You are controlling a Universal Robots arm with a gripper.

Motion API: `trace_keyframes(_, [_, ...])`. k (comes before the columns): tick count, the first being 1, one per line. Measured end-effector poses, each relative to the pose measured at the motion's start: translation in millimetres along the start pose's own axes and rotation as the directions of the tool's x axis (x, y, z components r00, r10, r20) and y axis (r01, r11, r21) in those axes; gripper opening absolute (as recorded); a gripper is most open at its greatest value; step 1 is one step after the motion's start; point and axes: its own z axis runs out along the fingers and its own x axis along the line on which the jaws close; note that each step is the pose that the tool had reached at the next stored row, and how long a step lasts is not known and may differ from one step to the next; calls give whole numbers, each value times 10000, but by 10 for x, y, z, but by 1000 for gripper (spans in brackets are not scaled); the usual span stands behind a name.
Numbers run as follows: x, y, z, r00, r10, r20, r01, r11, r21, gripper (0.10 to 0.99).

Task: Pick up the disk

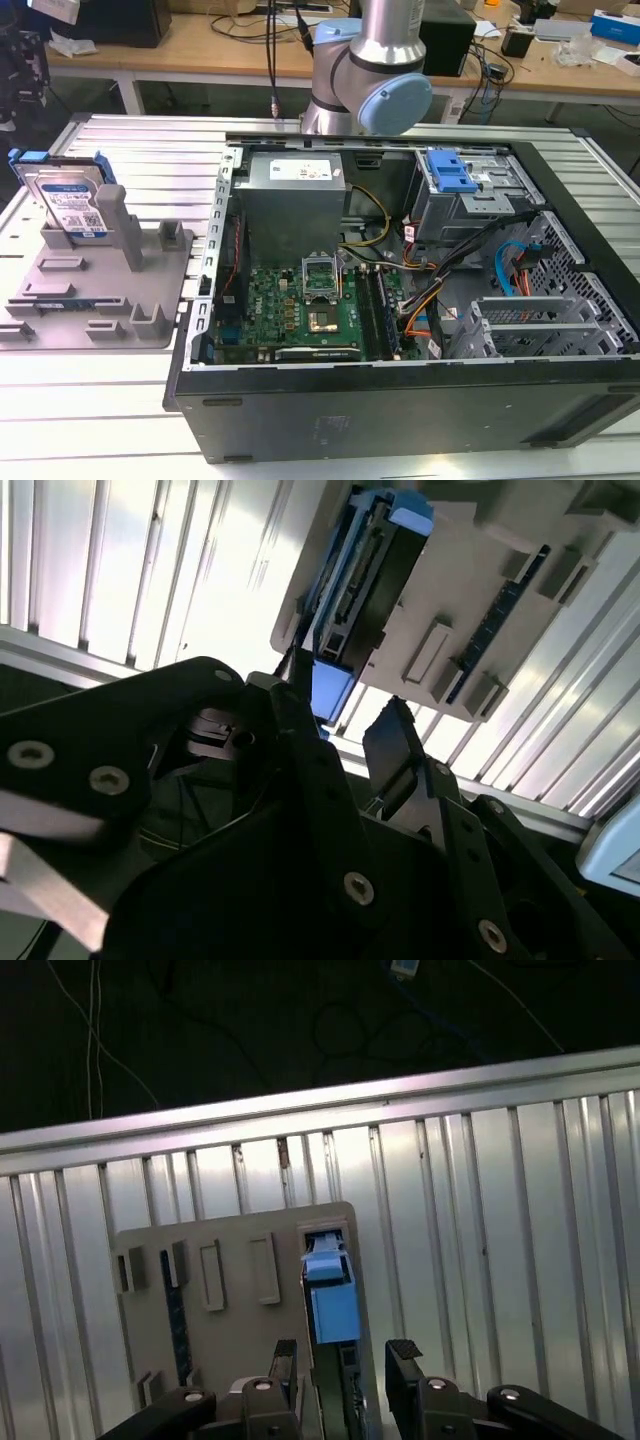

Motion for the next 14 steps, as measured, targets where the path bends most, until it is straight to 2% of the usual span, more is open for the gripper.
trace_keyframes(4, [13, 65, 26, 9996, -269, 3, 269, 9996, 9, 482])
trace_keyframes(14, [51, 66, 138, 9931, -1173, 10, 1174, 9931, -32, 482])
